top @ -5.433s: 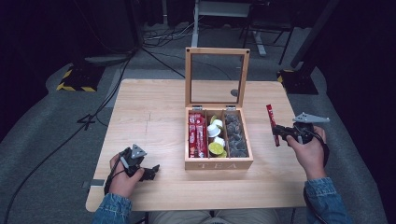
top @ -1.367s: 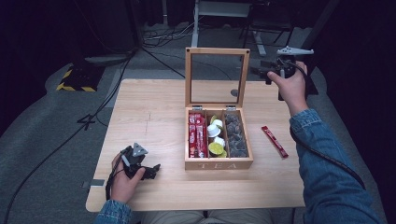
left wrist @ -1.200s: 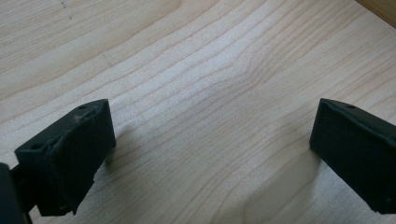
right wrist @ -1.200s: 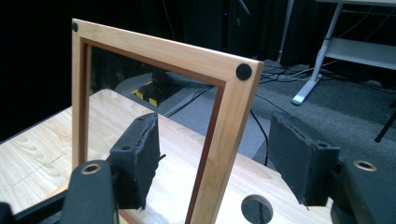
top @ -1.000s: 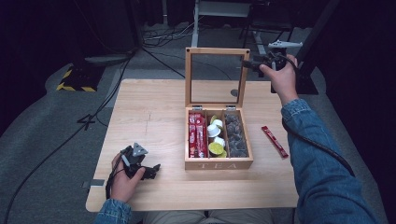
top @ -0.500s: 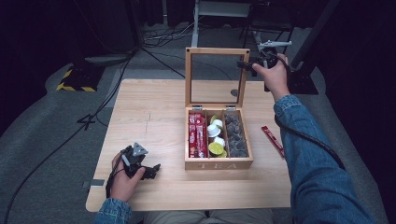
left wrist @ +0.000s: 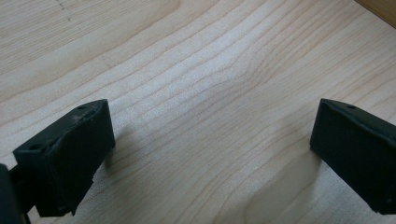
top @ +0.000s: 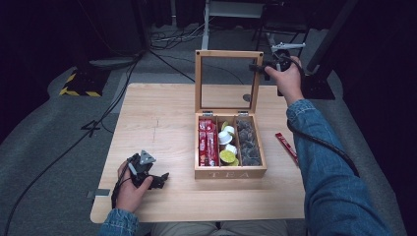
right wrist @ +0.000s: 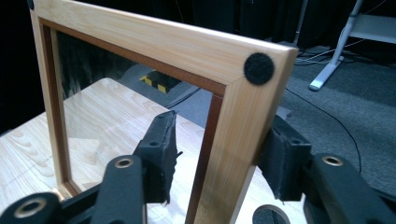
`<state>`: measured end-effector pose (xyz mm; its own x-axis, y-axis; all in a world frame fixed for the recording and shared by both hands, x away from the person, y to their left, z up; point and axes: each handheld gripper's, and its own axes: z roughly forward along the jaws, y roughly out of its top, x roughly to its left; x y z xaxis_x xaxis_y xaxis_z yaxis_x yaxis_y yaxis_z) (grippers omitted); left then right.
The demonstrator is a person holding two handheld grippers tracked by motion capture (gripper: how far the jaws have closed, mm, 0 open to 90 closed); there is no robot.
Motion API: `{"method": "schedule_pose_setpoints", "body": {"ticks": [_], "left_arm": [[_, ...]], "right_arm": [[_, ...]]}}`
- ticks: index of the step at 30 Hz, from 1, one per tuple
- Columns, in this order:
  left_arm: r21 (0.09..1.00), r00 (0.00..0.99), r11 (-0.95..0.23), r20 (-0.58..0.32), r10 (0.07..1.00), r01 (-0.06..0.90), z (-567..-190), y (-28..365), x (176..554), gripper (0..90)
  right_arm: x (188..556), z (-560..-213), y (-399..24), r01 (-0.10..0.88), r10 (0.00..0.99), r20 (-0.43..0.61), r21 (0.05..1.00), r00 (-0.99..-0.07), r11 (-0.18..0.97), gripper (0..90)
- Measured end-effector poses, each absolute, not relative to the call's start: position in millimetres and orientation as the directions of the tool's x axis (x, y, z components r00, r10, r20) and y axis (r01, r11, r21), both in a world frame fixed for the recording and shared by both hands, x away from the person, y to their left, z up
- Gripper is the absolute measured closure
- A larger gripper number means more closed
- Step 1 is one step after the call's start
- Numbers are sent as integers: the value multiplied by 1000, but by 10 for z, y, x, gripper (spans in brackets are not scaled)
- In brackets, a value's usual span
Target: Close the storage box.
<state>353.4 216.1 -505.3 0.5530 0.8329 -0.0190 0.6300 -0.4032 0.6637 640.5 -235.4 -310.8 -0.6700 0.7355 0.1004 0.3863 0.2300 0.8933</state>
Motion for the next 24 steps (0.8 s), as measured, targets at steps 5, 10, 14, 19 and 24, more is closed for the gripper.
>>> {"method": "schedule_pose_setpoints", "body": {"ticks": [5,10,14,19,24], "left_arm": [[664,553,-403,-19,833,630,-5053,2161,3534,1],[664,553,-403,-20,833,630,-5053,2160,3533,1],[664,553,-403,-20,833,630,-5053,2161,3533,1],[663,553,-404,-19,833,630,-5053,2161,3533,1],[663,552,-403,-19,833,631,-5053,2160,3533,1]], "right_arm": [[6314,-3065,-2377,374,729,96,898,-678,230,513],[6173,-3020,-2407,354,714,94,908,-693,224,517],[6025,-2967,-2436,339,697,85,911,-712,236,519],[5829,-2900,-2466,328,677,69,908,-732,262,523],[5636,-2856,-2492,338,663,84,903,-744,264,514]]}}
